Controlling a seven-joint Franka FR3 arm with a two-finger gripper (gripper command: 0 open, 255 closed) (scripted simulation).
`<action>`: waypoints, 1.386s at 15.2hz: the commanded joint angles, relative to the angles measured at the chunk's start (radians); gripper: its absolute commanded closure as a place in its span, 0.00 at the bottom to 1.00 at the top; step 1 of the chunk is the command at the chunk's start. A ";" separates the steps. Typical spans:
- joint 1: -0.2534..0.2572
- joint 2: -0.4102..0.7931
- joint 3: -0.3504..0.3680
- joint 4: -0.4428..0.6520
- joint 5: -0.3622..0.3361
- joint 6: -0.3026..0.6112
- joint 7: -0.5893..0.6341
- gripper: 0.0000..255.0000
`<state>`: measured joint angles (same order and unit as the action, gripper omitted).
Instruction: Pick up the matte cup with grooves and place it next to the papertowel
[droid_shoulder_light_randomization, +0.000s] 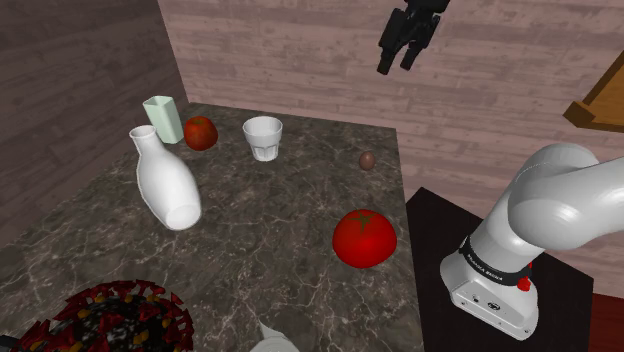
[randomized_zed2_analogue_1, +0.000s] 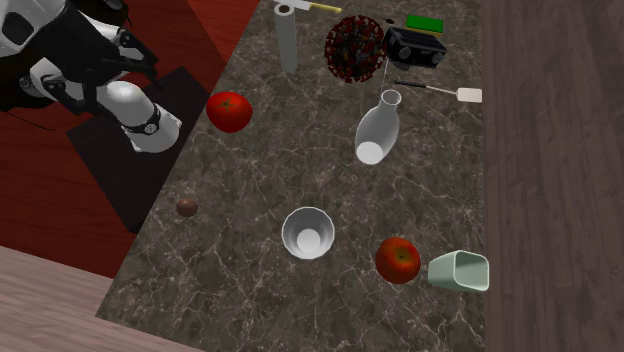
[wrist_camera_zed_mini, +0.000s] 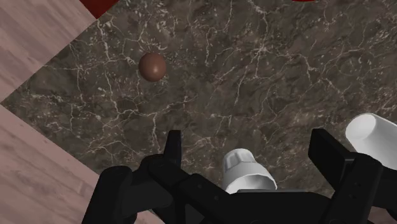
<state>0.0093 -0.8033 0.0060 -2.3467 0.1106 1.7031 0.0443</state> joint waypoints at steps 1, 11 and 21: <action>0.000 0.000 0.000 0.000 0.000 0.000 0.000 0.00; 0.006 0.352 0.017 0.074 0.032 0.256 0.008 0.00; 0.013 0.737 0.026 0.280 0.056 0.414 0.016 0.00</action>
<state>0.0200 -0.1049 0.0285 -2.0845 0.1637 2.0973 0.0567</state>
